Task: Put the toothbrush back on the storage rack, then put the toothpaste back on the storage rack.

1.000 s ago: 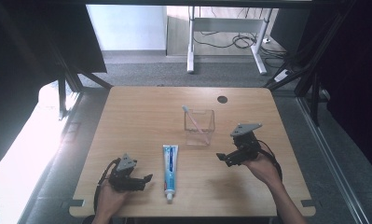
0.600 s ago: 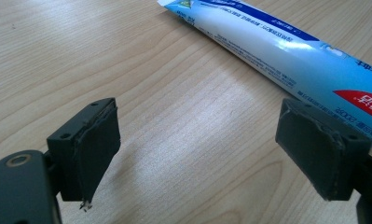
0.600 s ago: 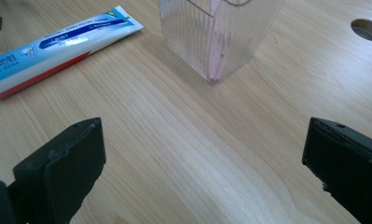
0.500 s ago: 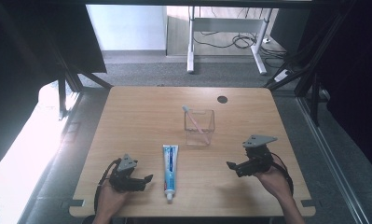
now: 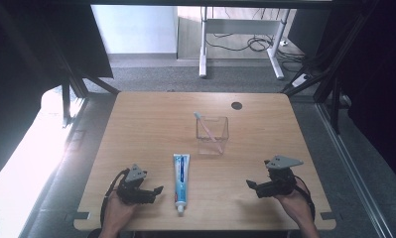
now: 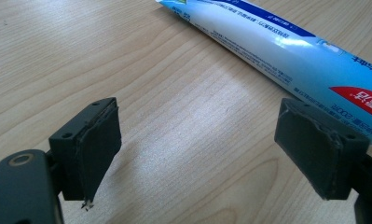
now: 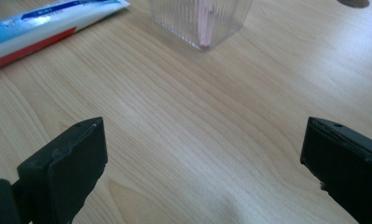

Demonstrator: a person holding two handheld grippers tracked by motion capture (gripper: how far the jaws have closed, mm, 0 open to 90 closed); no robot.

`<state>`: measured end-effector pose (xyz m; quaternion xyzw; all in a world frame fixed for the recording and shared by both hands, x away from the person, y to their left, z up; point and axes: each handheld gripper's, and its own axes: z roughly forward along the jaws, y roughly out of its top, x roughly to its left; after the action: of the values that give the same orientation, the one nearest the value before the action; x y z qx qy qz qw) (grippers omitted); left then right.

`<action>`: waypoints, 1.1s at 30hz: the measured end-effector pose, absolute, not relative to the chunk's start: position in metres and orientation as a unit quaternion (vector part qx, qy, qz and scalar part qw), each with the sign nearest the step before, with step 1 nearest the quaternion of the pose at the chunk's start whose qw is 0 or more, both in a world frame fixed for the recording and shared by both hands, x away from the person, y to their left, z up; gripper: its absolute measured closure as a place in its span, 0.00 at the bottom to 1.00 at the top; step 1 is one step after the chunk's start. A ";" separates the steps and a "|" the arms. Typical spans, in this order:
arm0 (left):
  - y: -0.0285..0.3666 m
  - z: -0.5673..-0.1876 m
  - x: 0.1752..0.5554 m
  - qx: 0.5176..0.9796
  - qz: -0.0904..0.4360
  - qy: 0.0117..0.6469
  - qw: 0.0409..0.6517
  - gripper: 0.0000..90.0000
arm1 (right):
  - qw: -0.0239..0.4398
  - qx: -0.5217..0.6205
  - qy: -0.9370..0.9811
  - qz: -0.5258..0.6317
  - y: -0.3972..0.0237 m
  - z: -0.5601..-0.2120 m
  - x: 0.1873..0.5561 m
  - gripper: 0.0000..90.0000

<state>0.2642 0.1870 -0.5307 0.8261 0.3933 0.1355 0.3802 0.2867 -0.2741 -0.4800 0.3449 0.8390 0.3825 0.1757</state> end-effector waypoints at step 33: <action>0.183 -0.521 0.265 0.821 0.127 0.406 0.382 0.28 | 0.162 0.357 0.845 0.363 -0.287 -0.521 0.274 0.02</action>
<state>0.2645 0.1825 -0.5211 0.8207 0.4057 0.1275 0.3815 0.2744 -0.2871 -0.5207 0.3573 0.8451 0.3632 0.1621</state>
